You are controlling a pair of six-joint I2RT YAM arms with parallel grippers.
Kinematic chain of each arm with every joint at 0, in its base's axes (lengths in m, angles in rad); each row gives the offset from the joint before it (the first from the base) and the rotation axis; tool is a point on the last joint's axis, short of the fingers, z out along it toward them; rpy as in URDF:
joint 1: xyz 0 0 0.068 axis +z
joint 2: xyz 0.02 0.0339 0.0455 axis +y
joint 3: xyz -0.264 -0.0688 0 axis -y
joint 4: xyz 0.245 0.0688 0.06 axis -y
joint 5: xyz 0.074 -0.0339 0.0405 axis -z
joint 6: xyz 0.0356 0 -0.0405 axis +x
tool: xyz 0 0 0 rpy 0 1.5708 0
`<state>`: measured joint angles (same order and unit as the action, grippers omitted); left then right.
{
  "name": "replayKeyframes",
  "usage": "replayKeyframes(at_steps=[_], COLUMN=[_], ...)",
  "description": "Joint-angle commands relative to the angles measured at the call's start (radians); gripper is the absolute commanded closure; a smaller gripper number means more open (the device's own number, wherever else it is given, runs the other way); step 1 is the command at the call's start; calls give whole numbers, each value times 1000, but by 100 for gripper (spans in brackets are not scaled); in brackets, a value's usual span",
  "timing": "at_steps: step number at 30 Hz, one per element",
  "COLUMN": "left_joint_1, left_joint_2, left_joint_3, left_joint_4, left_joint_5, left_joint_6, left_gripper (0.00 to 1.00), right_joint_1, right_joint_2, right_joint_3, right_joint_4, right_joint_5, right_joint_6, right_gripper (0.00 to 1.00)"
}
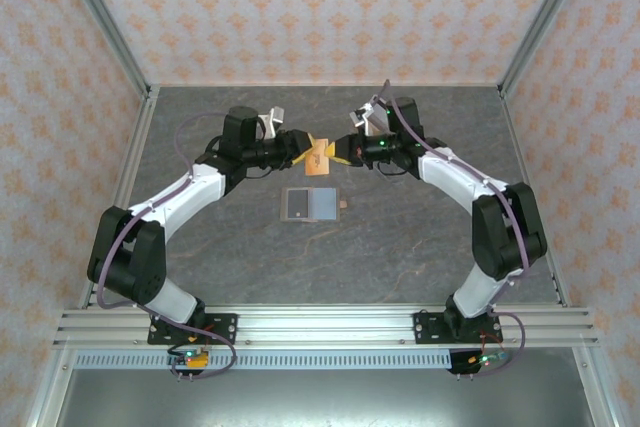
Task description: Take the credit cards out of the card holder
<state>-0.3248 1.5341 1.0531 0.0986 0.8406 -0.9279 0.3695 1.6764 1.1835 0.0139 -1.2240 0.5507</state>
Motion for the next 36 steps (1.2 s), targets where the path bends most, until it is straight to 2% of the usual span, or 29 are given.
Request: replayKeyframes(at_steps=[1, 3, 6, 7, 10, 13, 16, 19, 24, 26, 27, 30, 31, 34, 36], left_joint_1=[-8, -7, -7, -8, -8, -8, -8, -8, -8, -8, -8, -2, 3, 29, 47], left_joint_2=[-8, -17, -32, -37, -50, -57, -54, -42, -38, -45, -47, -61, -65, -71, -73], left_joint_3=[21, 8, -4, -9, -19, -35, -51, -57, -68, -72, -70, -48, -40, -30, -29], left_joint_4=[107, 145, 177, 191, 201, 238, 283, 315, 320, 292, 258, 60, -9, -187, -273], left_joint_5=[78, 87, 85, 80, 47, -7, -60, -80, -83, -89, -95, -148, -173, -251, -307], left_joint_6=[-31, -43, -58, -67, -91, -144, -204, -252, -278, -275, -262, -171, -135, -39, 13], left_gripper=[73, 81, 98, 100, 100, 100, 100, 100, 100, 100, 97, 65, 55, 33, 25], right_joint_1=[1, -2, -3, -3, -2, -2, -2, -3, -1, -3, -2, -3, -3, -2, -8], right_joint_2=[-28, -28, -34, -37, -47, -46, -49, -50, -61, -69, -71, -71, -71, -47, -17], right_joint_3=[37, 40, 39, 38, 23, 16, -21, -50, -65, -56, -45, 28, 60, 160, 222], right_joint_4=[76, 83, 83, 84, 122, 160, 276, 363, 393, 333, 285, 3, -101, -364, -459], right_joint_5=[-23, -26, -21, -20, -5, 9, 19, 24, 27, 42, 50, 122, 166, 362, 473], right_joint_6=[30, 36, 35, 37, 90, 180, 280, 352, 377, 328, 290, 65, -23, -281, -388], right_gripper=[100, 100, 100, 100, 83, 71, 69, 72, 92, 99, 100, 100, 100, 100, 100])
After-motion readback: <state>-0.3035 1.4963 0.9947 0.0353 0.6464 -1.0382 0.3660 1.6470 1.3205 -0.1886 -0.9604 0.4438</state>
